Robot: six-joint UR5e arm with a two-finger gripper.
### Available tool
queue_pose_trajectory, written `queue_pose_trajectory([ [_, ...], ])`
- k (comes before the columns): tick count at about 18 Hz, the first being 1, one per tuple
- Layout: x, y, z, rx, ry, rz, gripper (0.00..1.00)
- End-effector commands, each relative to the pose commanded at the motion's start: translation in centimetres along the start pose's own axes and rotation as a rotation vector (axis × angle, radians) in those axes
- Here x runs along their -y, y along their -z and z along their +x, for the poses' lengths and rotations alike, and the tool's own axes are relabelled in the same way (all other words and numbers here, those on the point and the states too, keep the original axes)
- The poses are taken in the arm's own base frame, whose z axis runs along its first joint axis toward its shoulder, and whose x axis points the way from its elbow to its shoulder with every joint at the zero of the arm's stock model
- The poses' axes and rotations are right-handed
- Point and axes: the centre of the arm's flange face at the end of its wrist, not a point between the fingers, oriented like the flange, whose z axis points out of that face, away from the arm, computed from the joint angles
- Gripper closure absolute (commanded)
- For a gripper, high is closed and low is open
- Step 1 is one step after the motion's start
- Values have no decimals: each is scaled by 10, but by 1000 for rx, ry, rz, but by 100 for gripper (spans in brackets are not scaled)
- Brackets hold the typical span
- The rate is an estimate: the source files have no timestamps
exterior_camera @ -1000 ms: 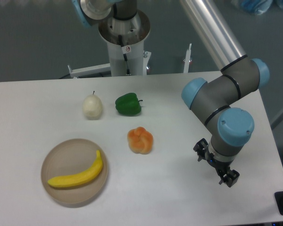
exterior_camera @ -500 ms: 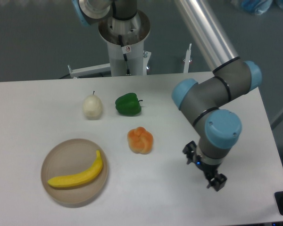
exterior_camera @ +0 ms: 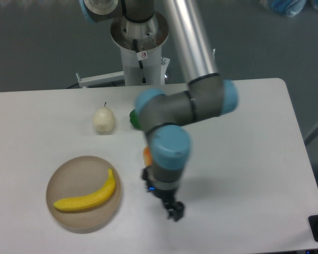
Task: Pick up the banana from the plate
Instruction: 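Move the gripper over the yellow banana on the beige plate, then lower the gripper and close it around the banana's middle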
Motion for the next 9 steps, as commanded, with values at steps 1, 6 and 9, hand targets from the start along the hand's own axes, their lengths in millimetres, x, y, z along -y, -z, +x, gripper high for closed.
queue_pose_trajectory([
  [1, 12, -2, 11, -5, 1, -1, 0],
  [6, 58, -24, 52, -12, 46, 5, 0],
  [9, 58, -55, 68, -24, 44, 1, 0],
])
